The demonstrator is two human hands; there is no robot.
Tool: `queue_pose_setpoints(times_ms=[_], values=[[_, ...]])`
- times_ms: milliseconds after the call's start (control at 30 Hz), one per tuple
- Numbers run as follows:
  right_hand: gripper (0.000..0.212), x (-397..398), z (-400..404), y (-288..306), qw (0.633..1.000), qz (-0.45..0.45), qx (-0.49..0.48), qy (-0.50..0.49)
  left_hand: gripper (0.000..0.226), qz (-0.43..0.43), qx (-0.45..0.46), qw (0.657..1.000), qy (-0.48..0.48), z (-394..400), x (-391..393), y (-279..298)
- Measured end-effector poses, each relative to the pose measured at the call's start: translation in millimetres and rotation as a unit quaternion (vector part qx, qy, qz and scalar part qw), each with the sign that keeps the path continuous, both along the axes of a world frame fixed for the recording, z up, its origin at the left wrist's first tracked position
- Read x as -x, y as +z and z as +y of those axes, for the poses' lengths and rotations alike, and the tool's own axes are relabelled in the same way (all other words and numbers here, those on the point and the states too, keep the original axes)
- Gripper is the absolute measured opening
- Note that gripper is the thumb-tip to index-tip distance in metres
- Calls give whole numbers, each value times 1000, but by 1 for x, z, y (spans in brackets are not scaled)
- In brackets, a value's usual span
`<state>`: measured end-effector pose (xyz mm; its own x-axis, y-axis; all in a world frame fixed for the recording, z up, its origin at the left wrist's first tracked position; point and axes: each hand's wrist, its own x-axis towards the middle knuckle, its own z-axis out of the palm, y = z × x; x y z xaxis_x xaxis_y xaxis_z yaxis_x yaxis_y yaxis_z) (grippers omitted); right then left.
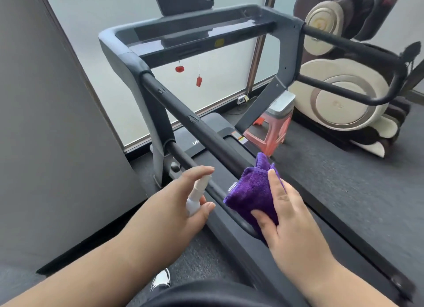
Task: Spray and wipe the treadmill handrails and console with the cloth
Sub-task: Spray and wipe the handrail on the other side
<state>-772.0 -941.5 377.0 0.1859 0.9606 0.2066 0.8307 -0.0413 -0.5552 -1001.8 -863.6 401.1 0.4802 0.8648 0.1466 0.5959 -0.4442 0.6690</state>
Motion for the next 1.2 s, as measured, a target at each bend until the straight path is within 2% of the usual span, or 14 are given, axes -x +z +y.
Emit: queue_pose_setpoints(times_ms=[133,200,333,467,533,600,733,967,1067,1200], values=[[71,11,46,27,992,-125,4,19,55,-14,-15,999,-27,-4,-19,4],[72,14,63,34,989,-142,23,21,55,-27,-24,999,-23,-2,-27,4],[70,5,51,13,996,-72,-46,-5,56,-34,-37,999,-21,0,-36,5],[78,-7,5,-58,986,65,-147,-36,53,-10,-32,999,-23,-7,-37,3],[84,-9,-14,-93,980,131,-146,-41,53,6,-29,999,-23,-10,-36,0],[86,-9,-24,-113,977,158,-137,-26,53,16,-31,999,-25,-14,-37,2],[81,-7,-16,-102,977,144,-159,-12,53,5,-47,999,-22,-18,-38,6],[66,9,30,-11,984,-34,-171,-21,52,-76,-61,995,-20,-28,-48,9],[60,8,30,-13,980,-15,-199,-19,51,-81,-53,995,-21,-29,-52,7],[66,0,18,-53,962,60,-265,-35,52,-78,-48,995,-30,-37,-52,3]])
